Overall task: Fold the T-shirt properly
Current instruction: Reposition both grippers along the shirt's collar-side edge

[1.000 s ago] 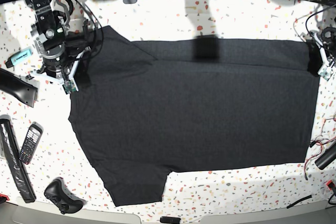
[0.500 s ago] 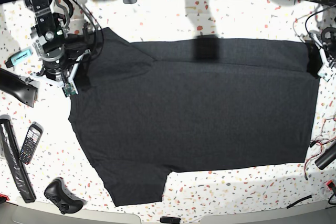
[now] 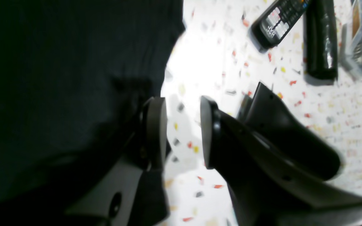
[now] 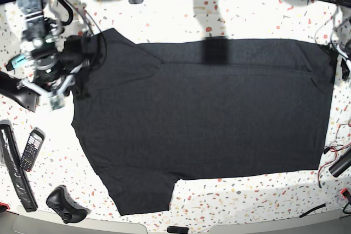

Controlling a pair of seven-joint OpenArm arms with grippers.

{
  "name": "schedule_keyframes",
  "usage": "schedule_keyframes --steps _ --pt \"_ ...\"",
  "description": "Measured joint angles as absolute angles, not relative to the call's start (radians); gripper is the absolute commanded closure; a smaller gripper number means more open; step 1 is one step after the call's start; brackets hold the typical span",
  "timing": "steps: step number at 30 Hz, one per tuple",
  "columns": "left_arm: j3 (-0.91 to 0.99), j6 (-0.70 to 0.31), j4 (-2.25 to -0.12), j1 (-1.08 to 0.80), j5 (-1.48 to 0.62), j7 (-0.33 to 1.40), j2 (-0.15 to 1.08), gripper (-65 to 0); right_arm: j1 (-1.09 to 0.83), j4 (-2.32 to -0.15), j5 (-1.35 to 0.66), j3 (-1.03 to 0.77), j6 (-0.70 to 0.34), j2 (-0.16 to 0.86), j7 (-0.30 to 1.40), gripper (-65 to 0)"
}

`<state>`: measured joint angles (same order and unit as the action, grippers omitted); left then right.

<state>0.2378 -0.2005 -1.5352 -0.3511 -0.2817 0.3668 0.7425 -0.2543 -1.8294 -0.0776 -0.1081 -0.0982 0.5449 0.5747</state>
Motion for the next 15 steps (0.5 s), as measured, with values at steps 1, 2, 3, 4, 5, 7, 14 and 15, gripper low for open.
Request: schedule_keyframes --steps 1,2,3,4,5,7,14,15 --pt "0.244 -0.204 -1.538 -0.352 -0.336 0.375 0.743 -20.3 -0.257 -1.848 -0.139 -0.142 -0.099 0.545 0.586 -17.9" --pt "0.249 -0.203 -1.541 -0.351 -0.382 0.389 0.740 -19.9 -0.260 -1.860 -0.194 -0.173 -0.099 0.545 0.596 -17.5" --pt "0.249 -0.205 -1.542 -0.351 -0.416 0.393 0.738 -18.6 -0.263 -1.863 -0.239 -0.205 -0.118 0.542 0.614 -17.0" --pt "0.250 -0.212 -1.542 -0.349 -0.444 0.397 0.728 -16.8 -0.266 -1.863 -0.279 -0.233 -0.139 0.540 0.641 -15.2" --pt "0.253 -0.218 -1.542 -0.349 -0.451 0.397 0.709 -14.1 -0.272 -1.861 -0.303 -0.258 -0.165 0.537 0.661 -12.5" --pt "0.254 -0.242 -1.542 -0.348 -0.479 0.393 0.653 -7.3 -0.289 -1.861 -0.373 -0.296 -0.197 0.521 0.667 -6.3" --pt "0.253 -0.252 -1.541 -0.268 -0.426 0.402 0.473 0.0 -0.289 -1.820 -0.400 -0.306 -0.250 0.428 0.641 0.0" --pt "0.253 -0.247 -1.541 -0.254 -0.418 0.402 0.464 0.0 -0.288 -1.798 -0.400 -0.306 -0.252 0.419 0.639 0.0"
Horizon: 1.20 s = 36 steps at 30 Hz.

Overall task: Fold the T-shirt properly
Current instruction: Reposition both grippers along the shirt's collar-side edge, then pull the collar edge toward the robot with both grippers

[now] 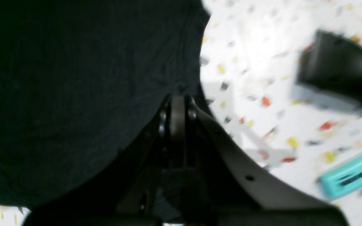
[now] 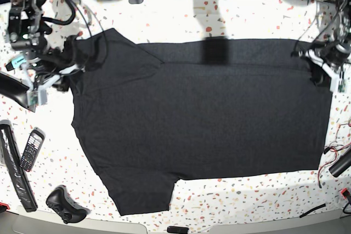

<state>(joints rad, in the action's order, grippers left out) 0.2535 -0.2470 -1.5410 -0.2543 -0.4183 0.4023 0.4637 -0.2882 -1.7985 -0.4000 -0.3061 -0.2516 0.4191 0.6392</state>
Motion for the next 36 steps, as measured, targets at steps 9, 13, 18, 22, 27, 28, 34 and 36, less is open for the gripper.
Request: schedule_keyframes --steps 9,13,18,22,27,28,34,36 --pt "0.254 -0.260 -1.444 -0.241 -0.454 0.436 0.447 0.0 -0.289 -1.683 -0.397 -0.306 -0.279 0.408 0.639 0.0" --pt "0.255 -0.354 -1.372 -0.243 -0.495 0.418 0.443 0.0 -0.293 -1.645 -0.384 -0.307 -0.357 0.368 0.628 0.0" --pt "0.261 -0.369 -1.375 -0.244 -0.498 0.469 0.432 0.0 -0.305 -1.642 -0.276 -0.307 -0.428 0.329 0.610 0.0" --pt "0.260 -0.381 -1.444 -0.317 -0.505 0.474 0.431 0.0 -0.377 -1.669 -0.259 -0.308 -0.477 0.350 0.565 0.0" --pt "0.258 -0.389 -1.546 -0.415 -0.493 0.498 0.427 0.0 -0.455 -1.710 -0.260 -0.310 -0.481 0.352 0.558 0.0" --pt "0.258 -0.390 -1.554 -0.426 -0.477 0.495 0.427 0.0 -0.471 -1.717 -0.260 -0.315 -0.481 0.351 0.558 0.0" --pt "0.302 -0.397 -1.560 -0.475 -0.436 0.472 0.427 0.0 -0.563 -1.753 -0.260 -0.441 -0.487 0.351 0.557 0.0" --pt "0.332 -0.402 -1.560 -0.493 -0.434 0.473 0.427 0.0 -0.588 -1.760 -0.256 -0.479 -0.490 0.352 0.558 0.0"
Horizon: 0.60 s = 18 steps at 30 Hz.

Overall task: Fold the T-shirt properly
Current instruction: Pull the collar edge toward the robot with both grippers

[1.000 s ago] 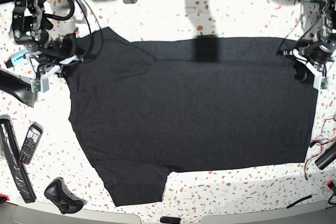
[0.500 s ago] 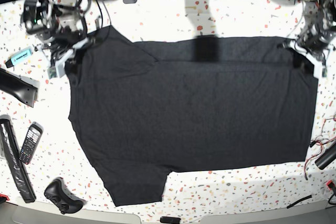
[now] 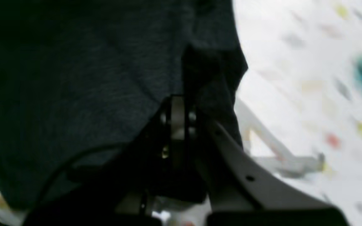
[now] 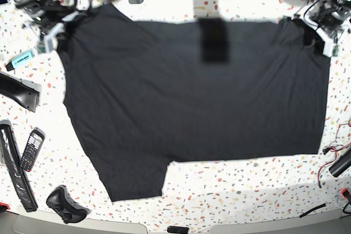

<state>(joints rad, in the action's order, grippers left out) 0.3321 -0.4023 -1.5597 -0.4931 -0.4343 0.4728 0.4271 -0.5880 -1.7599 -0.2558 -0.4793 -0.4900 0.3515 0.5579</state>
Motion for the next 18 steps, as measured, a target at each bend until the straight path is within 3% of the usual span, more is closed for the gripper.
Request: schedule_keyframes --steps 4,18 --pt "0.366 -0.461 -1.560 -0.511 -0.475 0.496 0.427 0.0 -0.622 -1.773 -0.257 -0.491 -0.508 0.351 0.561 0.0" --pt "0.376 -0.467 -1.607 -0.573 -0.467 0.536 0.445 0.0 -0.694 -1.835 -0.234 -0.572 -0.513 0.352 0.611 0.0"
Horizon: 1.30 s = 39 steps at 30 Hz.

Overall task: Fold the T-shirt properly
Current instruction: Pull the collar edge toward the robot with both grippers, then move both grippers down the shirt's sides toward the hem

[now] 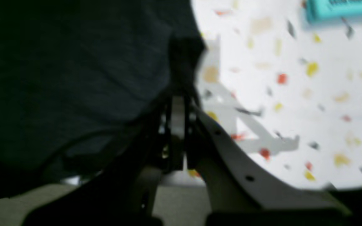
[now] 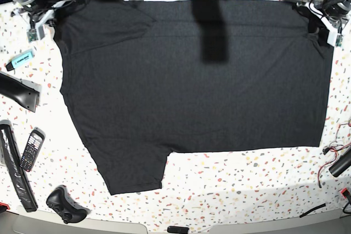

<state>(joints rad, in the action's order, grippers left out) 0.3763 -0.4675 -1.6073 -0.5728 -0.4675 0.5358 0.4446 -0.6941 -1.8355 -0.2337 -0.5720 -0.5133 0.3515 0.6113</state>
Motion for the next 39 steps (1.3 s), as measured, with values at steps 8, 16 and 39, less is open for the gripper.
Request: schedule_keyframes --steps 8,16,39 --pt "0.373 -0.464 -1.629 -0.574 -0.463 0.553 0.481 0.0 -0.712 -1.836 -0.237 -0.619 -0.514 0.352 0.638 0.0" --pt "0.474 -0.467 -1.780 -0.570 -0.461 0.513 0.480 -11.0 -0.712 -1.972 -0.413 -0.648 -0.513 0.432 0.671 0.0" --pt "0.276 -0.525 -1.109 0.225 -0.502 0.595 0.530 -14.2 -0.405 -1.990 -0.521 -0.513 -0.513 0.457 0.775 -13.8"
